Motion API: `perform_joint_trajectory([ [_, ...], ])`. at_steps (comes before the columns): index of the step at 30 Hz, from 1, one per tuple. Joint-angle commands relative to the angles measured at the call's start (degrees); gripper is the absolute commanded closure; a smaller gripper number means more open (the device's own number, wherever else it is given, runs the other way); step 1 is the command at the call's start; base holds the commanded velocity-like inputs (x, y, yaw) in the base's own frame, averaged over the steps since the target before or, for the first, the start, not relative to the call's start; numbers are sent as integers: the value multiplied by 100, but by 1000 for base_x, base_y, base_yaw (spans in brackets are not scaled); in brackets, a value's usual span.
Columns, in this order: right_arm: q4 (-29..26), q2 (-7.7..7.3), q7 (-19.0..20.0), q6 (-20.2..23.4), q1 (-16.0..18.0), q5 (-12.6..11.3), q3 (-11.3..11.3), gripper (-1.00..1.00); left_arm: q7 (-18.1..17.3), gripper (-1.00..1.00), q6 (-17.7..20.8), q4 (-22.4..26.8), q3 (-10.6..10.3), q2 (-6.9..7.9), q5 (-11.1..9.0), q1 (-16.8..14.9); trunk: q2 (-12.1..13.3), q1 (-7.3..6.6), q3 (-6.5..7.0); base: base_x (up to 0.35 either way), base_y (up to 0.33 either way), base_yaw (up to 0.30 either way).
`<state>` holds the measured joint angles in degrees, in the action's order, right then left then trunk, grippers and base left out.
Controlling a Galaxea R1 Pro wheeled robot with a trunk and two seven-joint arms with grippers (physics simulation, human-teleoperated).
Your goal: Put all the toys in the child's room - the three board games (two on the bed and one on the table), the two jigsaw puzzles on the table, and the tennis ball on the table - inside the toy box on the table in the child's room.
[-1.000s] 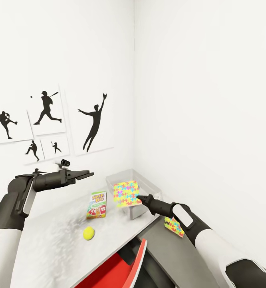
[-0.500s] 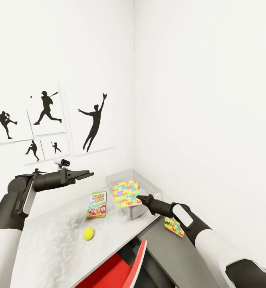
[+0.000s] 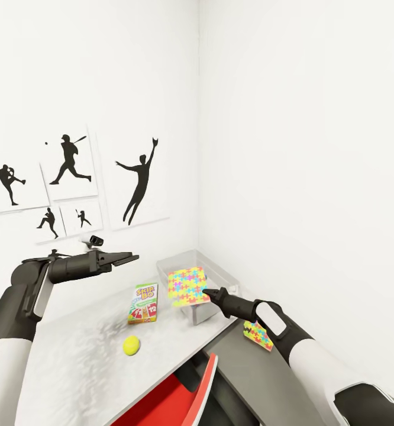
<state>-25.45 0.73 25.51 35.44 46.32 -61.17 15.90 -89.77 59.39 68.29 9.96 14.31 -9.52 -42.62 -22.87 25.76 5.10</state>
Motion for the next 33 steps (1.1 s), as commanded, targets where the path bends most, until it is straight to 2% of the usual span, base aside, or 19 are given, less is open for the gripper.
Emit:
perform_joint_trajectory([
  [1, 5, -2, 10, 6, 4, -12, 11, 100, -23, -100, 61, 0, -2, 2, 3, -1, -4, 2, -3, 0, 0, 0],
  [6, -2, 2, -17, 16, 5, -24, -37, 100, -23, -100, 61, -5, -3, 1, -3, 1, -4, 2, -3, 0, 0, 0],
  [10, -186, -60, -66, 161, 132, -24, -250, 100, -23, -100, 61, -8, -8, -5, -2, 2, -4, 2, -3, 0, 0, 0],
  [13, -379, -199, -147, 499, 380, -25, -326, 100, -23, -100, 61, -14, -5, -1, 1, 0, -4, 2, -3, 0, 0, 0],
  [16, -446, -264, -446, 803, 778, -28, -381, 100, -23, -100, 61, -21, -4, 1, 2, 2, -4, 2, -3, 0, 0, 0],
  [19, -441, -269, -1045, 962, 1264, -34, -573, 100, -23, -100, 61, -25, -8, -1, 3, 1, -4, 2, -3, 0, 0, 0],
  [22, -216, -215, -2046, 1170, 1810, -40, -861, 100, -23, -100, 61, -27, -6, -3, 3, 1, -4, 2, -3, 0, 0, 0],
  [23, -137, -204, -2212, 1199, 1896, -39, -894, 100, -23, -100, 61, -29, -5, -4, 5, 1, -4, 2, -3, 0, 0, 0],
  [26, 607, -167, -3027, 1286, 2438, -36, -992, 100, -23, -100, 61, -30, 1, 0, 7, 0, -4, 2, -3, 0, 0, 0],
  [30, 1312, -184, -3409, 1324, 2822, -23, -1014, 100, -23, -100, 61, -29, 5, 2, 5, -1, -4, 2, -3, 0, 0, 0],
  [33, 1460, -208, -3479, 1368, 2899, 13, -993, 100, -23, -100, 61, -31, 5, 2, 4, 1, -4, 2, -3, 0, 0, 0],
])
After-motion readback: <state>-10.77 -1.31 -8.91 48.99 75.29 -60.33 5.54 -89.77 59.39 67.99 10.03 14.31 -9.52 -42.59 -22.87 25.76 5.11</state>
